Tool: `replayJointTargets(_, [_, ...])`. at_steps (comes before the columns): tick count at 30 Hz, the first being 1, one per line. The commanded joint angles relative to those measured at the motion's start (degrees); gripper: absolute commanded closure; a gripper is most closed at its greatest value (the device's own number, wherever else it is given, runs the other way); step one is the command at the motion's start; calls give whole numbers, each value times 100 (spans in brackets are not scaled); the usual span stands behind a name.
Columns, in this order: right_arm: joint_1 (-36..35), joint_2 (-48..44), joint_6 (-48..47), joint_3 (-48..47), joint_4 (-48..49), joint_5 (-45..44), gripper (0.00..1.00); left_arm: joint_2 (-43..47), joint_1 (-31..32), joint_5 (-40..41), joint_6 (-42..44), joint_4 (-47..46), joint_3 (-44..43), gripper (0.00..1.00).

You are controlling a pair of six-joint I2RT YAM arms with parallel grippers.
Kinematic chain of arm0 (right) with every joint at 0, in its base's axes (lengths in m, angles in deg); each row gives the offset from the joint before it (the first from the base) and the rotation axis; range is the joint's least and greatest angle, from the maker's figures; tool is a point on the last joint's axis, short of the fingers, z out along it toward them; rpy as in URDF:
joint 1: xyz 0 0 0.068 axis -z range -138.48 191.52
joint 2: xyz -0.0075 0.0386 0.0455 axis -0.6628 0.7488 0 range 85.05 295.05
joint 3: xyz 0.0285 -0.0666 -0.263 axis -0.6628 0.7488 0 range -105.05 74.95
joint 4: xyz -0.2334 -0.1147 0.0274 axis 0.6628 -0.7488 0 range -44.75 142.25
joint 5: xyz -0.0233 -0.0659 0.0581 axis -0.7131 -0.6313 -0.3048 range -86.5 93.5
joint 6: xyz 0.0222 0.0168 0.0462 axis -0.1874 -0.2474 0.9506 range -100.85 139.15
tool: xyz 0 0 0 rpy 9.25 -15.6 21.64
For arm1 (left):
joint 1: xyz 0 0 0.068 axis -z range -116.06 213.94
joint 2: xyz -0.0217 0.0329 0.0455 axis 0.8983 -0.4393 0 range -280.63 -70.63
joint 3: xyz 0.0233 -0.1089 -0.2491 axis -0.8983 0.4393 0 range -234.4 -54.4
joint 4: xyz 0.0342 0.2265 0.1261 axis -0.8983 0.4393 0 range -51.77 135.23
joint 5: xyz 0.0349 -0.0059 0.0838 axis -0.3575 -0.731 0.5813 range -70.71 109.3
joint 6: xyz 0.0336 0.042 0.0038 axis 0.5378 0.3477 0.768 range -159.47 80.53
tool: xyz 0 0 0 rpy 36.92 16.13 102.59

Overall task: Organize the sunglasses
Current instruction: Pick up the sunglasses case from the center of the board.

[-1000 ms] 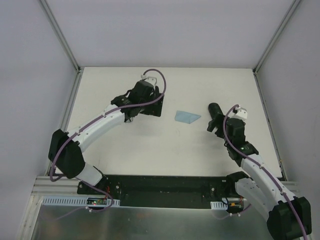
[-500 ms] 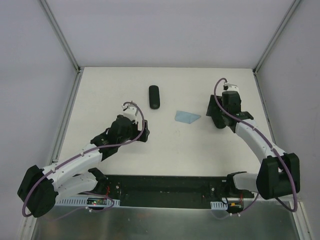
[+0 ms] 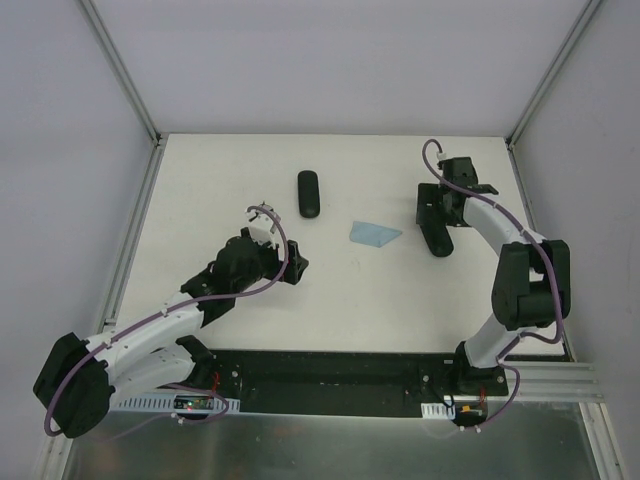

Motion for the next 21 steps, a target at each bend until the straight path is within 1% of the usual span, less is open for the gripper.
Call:
replayJointTargets(1, [107, 206, -201, -272, -413, 173, 7, 141, 44, -237, 83, -420, 40, 1])
replayJointTargets(11, [204, 787, -210, -474, -598, 332, 10, 159, 44, -307, 110, -420, 48, 1])
replayJointTargets(14, [221, 928, -184, -579, -633, 314, 14, 133, 44, -333, 110, -420, 22, 1])
replayJointTargets(16, [221, 945, -175, -580, -598, 349, 15, 124, 44, -333, 118, -420, 13, 2])
replayJointTargets(21, [230, 954, -175, -624, -633, 332, 31, 106, 44, -333, 127, -412, 4, 2])
